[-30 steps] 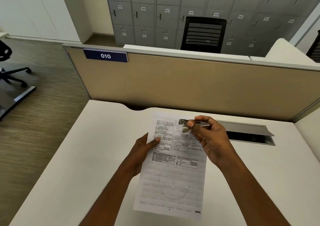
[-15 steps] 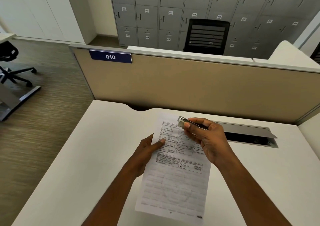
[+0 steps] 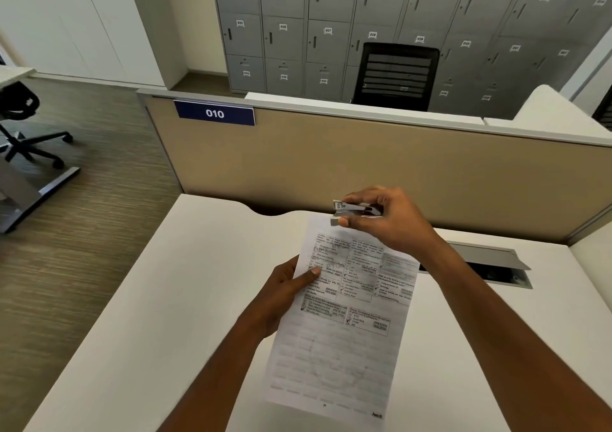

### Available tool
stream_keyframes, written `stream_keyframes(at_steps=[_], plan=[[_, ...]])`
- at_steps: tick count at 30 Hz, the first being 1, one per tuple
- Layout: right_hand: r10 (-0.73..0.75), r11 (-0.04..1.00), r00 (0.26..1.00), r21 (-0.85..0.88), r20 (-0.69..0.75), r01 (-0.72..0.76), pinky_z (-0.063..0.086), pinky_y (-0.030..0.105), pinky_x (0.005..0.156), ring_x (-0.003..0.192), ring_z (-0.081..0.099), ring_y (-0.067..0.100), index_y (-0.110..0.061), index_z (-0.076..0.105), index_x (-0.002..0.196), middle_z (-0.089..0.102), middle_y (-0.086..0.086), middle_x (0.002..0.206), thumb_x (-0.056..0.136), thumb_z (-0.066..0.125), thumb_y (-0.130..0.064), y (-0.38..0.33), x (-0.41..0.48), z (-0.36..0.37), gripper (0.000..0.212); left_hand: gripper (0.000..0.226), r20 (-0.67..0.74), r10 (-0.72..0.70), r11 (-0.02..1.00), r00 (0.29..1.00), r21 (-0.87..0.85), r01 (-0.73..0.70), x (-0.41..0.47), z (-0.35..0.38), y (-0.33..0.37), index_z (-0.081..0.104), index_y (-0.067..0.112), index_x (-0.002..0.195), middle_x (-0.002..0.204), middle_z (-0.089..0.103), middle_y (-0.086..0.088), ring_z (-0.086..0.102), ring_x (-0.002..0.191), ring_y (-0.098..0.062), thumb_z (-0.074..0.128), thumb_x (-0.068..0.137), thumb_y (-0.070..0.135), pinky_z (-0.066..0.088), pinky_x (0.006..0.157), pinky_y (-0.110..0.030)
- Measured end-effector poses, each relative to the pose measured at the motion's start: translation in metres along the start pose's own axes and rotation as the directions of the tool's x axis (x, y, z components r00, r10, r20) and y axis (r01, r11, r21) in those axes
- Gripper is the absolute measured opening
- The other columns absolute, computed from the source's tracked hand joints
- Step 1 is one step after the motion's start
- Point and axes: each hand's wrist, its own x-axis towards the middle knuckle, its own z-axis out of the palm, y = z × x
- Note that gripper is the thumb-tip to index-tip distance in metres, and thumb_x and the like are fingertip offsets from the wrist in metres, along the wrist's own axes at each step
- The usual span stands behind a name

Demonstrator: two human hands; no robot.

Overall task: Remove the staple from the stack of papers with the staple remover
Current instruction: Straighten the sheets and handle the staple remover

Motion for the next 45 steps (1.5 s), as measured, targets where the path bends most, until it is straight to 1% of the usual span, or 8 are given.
stream_keyframes(at_steps=[6, 9, 17, 26, 29, 33, 42, 45], plan=[[0.043, 0.999, 0.989, -0.020, 0.140, -0.041, 0.053, 0.029, 0.092, 0.107, 0.066, 0.006, -0.023, 0.078, 0.112, 0.074, -0.009, 0.118, 0.071, 0.085, -0.045, -0.006, 0.017, -0.001, 0.046, 0.025, 0.024, 0.038, 0.999, 0.999, 0.024, -0.039, -0.002, 0.002, 0.005, 0.073, 0.032, 0.123, 0.122, 0.076, -0.009, 0.075, 0.109, -0.033, 0.066, 0.098, 0.033, 0.064, 0.079, -0.038], [0.081, 0.997, 0.977, -0.025, 0.199, -0.078, 0.054, 0.030, 0.090, 0.104, 0.066, 0.003, -0.026, 0.077, 0.112, 0.074, -0.012, 0.117, 0.072, 0.085, -0.045, -0.003, 0.021, 0.000, 0.045, 0.025, 0.020, 0.049, 0.998, 0.999, 0.034, -0.050, -0.001, 0.001, 0.007, 0.073, 0.034, 0.122, 0.122, 0.077, -0.008, 0.076, 0.108, -0.032, 0.067, 0.097, 0.036, 0.064, 0.078, -0.037], [0.058, 0.997, 0.989, 0.041, 0.133, -0.064, 0.056, 0.032, 0.093, 0.102, 0.070, 0.006, -0.027, 0.078, 0.109, 0.077, -0.014, 0.107, 0.076, 0.085, -0.039, 0.008, 0.025, -0.001, 0.036, 0.029, 0.027, 0.072, 0.996, 0.997, 0.049, -0.073, -0.001, -0.001, 0.007, 0.072, 0.033, 0.124, 0.124, 0.076, -0.006, 0.075, 0.110, -0.029, 0.068, 0.096, 0.039, 0.063, 0.081, -0.035], [0.039, 0.998, 0.935, -0.066, 0.351, -0.017, 0.050, 0.015, 0.085, 0.101, 0.066, -0.008, -0.027, 0.074, 0.114, 0.073, -0.018, 0.113, 0.077, 0.083, -0.044, 0.006, 0.029, -0.013, 0.041, 0.029, 0.066, 0.085, 0.987, 0.994, 0.134, -0.093, 0.003, 0.001, 0.010, 0.069, 0.026, 0.129, 0.124, 0.076, -0.006, 0.075, 0.110, -0.031, 0.063, 0.101, 0.033, 0.064, 0.088, -0.044], [0.025, 0.991, 0.897, -0.129, 0.440, 0.036, 0.052, 0.017, 0.087, 0.106, 0.065, -0.006, -0.026, 0.071, 0.120, 0.072, -0.017, 0.118, 0.083, 0.079, -0.040, 0.000, 0.032, -0.018, 0.040, 0.028, 0.091, 0.085, 0.983, 0.992, 0.153, -0.098, 0.003, 0.002, 0.011, 0.070, 0.026, 0.128, 0.125, 0.076, -0.006, 0.074, 0.111, -0.031, 0.064, 0.101, 0.034, 0.063, 0.091, -0.047], [0.043, 0.969, 0.833, -0.227, 0.552, 0.100, 0.057, 0.027, 0.087, 0.096, 0.072, 0.000, -0.032, 0.075, 0.114, 0.076, -0.021, 0.106, 0.082, 0.078, -0.048, -0.012, 0.035, -0.023, 0.036, 0.029, 0.120, 0.090, 0.984, 0.989, 0.142, -0.107, 0.003, 0.005, 0.013, 0.069, 0.027, 0.130, 0.127, 0.074, -0.006, 0.073, 0.114, -0.031, 0.064, 0.101, 0.031, 0.062, 0.092, -0.047], [0.033, 0.928, 0.842, -0.330, 0.539, 0.175, 0.045, 0.005, 0.066, 0.085, 0.063, -0.018, -0.036, 0.077, 0.105, 0.071, -0.035, 0.089, 0.071, 0.085, -0.053, -0.024, 0.046, -0.027, 0.039, 0.030, 0.120, 0.080, 0.987, 0.990, 0.129, -0.096, 0.001, 0.006, 0.011, 0.070, 0.027, 0.130, 0.127, 0.075, -0.007, 0.073, 0.113, -0.033, 0.064, 0.101, 0.030, 0.061, 0.094, -0.051], [0.046, 0.909, 0.841, -0.372, 0.539, 0.189, 0.053, 0.016, 0.071, 0.085, 0.067, -0.007, -0.033, 0.079, 0.102, 0.072, -0.028, 0.090, 0.070, 0.085, -0.053, -0.028, 0.050, -0.026, 0.038, 0.032, 0.115, 0.084, 0.984, 0.990, 0.147, -0.100, 0.001, 0.006, 0.012, 0.068, 0.023, 0.132, 0.127, 0.074, -0.008, 0.073, 0.113, -0.033, 0.063, 0.101, 0.030, 0.059, 0.096, -0.055]])
